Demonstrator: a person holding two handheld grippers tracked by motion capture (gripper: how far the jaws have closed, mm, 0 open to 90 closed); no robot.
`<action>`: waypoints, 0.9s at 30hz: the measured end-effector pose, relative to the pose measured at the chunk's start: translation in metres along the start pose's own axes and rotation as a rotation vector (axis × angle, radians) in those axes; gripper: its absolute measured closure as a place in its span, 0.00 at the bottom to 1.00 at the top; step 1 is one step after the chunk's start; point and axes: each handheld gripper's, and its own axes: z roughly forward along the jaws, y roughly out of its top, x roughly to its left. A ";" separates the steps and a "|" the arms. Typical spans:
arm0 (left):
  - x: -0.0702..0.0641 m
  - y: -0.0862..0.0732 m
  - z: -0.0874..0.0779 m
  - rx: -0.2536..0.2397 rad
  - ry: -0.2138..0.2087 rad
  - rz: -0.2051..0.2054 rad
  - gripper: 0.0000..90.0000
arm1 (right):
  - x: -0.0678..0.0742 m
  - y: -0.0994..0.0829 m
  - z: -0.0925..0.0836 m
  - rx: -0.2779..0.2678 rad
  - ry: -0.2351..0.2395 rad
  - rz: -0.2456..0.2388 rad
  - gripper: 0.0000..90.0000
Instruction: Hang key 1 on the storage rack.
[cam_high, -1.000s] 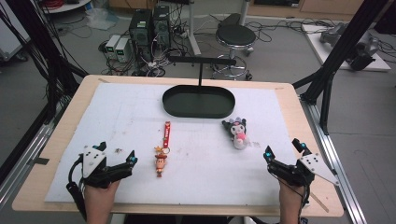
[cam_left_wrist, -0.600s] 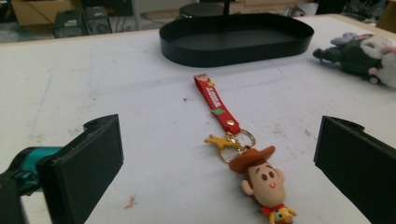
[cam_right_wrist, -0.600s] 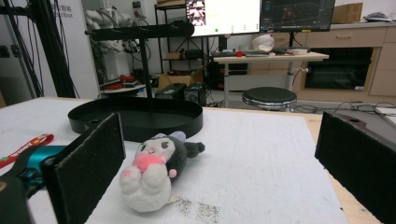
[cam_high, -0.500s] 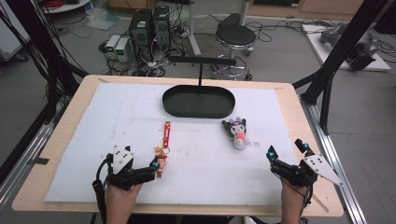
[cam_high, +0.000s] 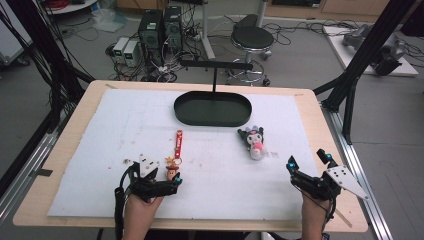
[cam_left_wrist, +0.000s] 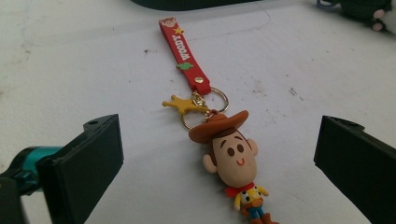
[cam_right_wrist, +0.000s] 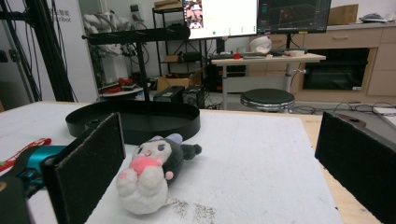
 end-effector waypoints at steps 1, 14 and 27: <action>0.000 0.000 0.001 0.005 -0.001 -0.007 0.02 | -0.001 0.000 0.000 -0.001 -0.002 -0.007 0.01; -0.008 -0.004 0.019 0.095 0.047 0.009 0.02 | 0.000 0.000 0.000 0.000 -0.003 -0.007 0.01; -0.013 -0.007 0.025 0.133 0.067 0.022 0.23 | -0.001 0.000 0.000 -0.004 -0.003 -0.005 0.01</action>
